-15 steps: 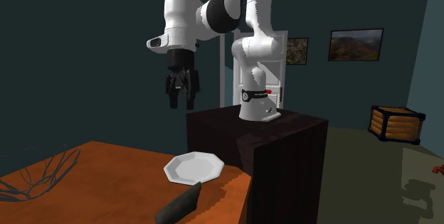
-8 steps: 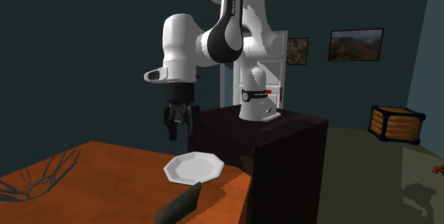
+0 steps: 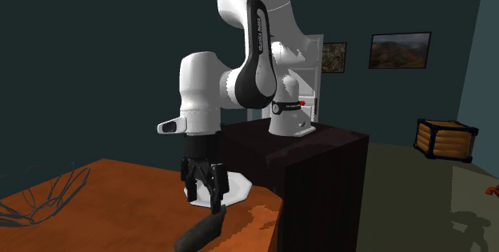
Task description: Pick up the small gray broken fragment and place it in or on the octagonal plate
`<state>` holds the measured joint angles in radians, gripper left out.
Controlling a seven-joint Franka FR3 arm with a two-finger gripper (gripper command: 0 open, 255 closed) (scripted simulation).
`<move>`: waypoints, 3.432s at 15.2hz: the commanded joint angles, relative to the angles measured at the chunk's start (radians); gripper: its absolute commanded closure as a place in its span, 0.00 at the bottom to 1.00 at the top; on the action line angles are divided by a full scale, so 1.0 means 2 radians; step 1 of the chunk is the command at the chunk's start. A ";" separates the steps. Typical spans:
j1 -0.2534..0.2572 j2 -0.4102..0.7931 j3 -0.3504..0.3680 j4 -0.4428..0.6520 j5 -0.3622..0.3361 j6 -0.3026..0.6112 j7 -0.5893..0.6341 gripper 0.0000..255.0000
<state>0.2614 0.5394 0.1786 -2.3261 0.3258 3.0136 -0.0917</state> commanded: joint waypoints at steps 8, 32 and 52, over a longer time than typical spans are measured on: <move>0.004 0.070 0.002 0.038 -0.002 0.034 -0.004 0.00; 0.010 0.016 -0.004 0.016 -0.001 0.002 0.005 1.00; -0.170 -0.138 0.119 -0.176 0.103 0.023 -0.150 1.00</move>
<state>-0.0327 0.2810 0.3831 -2.6506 0.5040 3.0526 -0.3516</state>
